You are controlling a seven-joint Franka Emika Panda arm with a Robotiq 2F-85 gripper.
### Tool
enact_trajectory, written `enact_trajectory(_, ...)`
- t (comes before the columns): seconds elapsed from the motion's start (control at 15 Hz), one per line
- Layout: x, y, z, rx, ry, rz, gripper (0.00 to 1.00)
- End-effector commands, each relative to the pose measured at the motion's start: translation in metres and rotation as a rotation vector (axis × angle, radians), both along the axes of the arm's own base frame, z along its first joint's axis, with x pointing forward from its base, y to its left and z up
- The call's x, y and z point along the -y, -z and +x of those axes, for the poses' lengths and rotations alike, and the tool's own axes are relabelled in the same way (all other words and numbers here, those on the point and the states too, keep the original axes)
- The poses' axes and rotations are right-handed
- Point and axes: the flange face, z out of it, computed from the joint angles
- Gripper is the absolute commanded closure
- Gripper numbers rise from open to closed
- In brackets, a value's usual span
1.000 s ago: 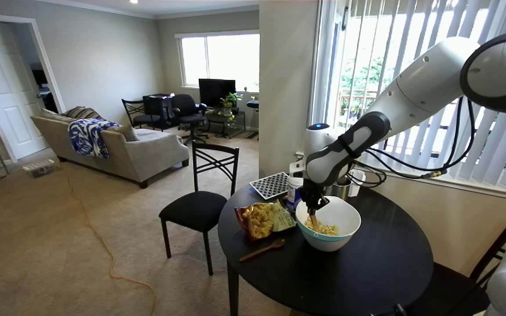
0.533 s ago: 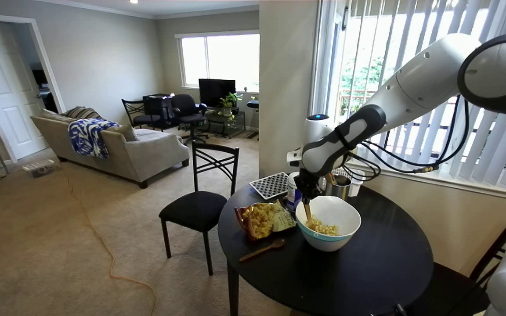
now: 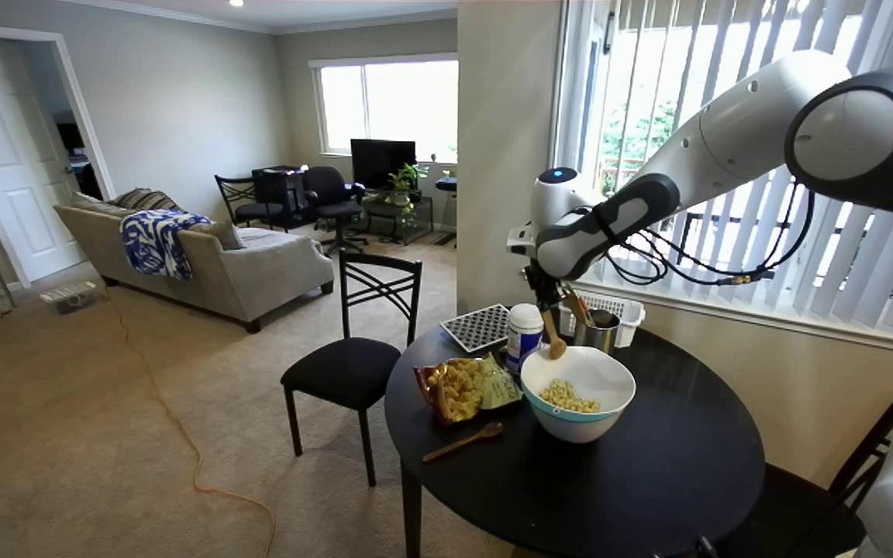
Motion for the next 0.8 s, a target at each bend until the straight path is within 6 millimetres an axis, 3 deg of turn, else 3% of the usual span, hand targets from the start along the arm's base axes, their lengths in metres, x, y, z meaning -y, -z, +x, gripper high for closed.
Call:
enact_trajectory(0.0,0.007,-0.006,0.011,-0.035,0.089,-0.026,0.97)
enact_trajectory(0.27,0.003,0.011,0.019,-0.065,0.143,0.003,0.97)
enact_trajectory(0.73,0.008,0.050,0.056,-0.014,0.223,0.044,0.97)
